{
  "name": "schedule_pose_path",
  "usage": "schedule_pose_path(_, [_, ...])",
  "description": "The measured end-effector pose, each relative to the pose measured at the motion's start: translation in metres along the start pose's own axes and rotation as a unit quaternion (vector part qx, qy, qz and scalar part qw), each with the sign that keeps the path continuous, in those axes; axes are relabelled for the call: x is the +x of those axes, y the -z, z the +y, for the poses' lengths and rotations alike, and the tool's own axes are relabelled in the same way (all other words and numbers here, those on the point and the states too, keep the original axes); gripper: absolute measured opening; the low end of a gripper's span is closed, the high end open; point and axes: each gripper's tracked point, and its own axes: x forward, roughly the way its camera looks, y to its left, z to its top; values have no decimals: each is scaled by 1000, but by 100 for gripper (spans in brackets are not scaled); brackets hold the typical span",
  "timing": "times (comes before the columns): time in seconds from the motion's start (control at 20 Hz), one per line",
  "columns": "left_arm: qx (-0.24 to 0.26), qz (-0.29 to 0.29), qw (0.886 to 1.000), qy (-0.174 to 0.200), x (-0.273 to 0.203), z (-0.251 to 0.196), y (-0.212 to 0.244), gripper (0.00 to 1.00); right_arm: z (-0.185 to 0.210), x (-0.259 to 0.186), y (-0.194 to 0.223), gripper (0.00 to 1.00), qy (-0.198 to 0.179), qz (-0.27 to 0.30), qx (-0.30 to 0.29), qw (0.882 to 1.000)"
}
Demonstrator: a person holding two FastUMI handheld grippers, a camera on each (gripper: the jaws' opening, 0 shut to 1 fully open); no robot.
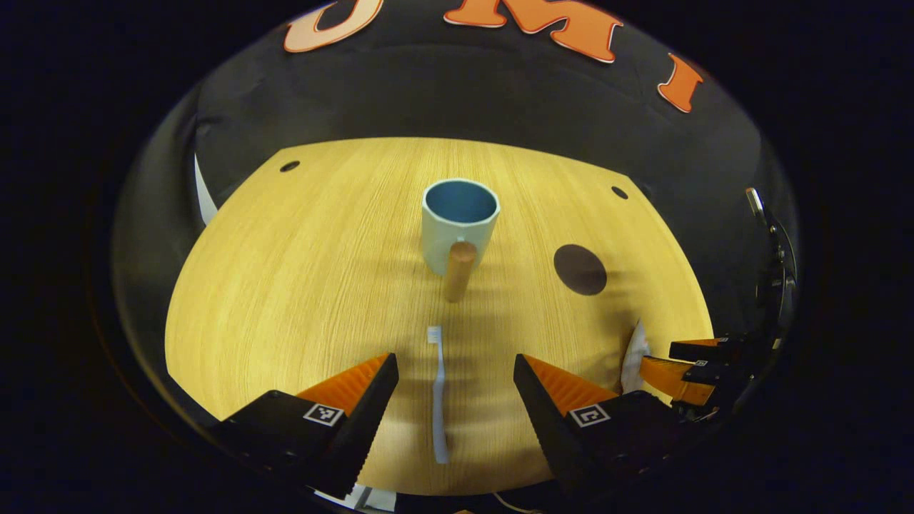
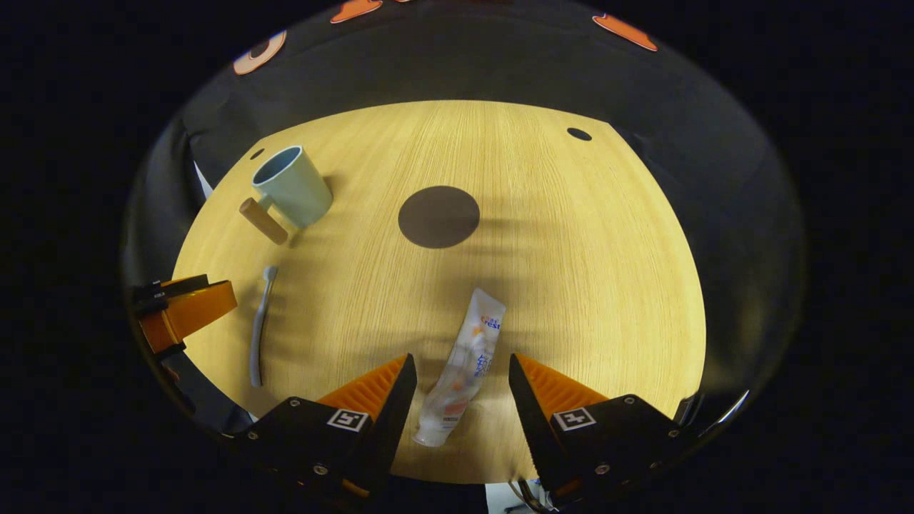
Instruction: Put the toothbrush and toothpaste on the desktop into the cup, then pick up the cup and place it on the coaster on the desktop.
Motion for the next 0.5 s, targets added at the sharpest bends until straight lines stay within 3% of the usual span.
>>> schedule_pose_path(0.35, [-40, 111, 993, -11, 16, 3, 29, 98, -5, 20, 13, 75, 8, 53, 12, 998])
schedule_pose_path(0.5, [-36, 150, 988, -16, 21, 6, 29, 96, -5, 24, 14, 65, 11, 65, 15, 998])
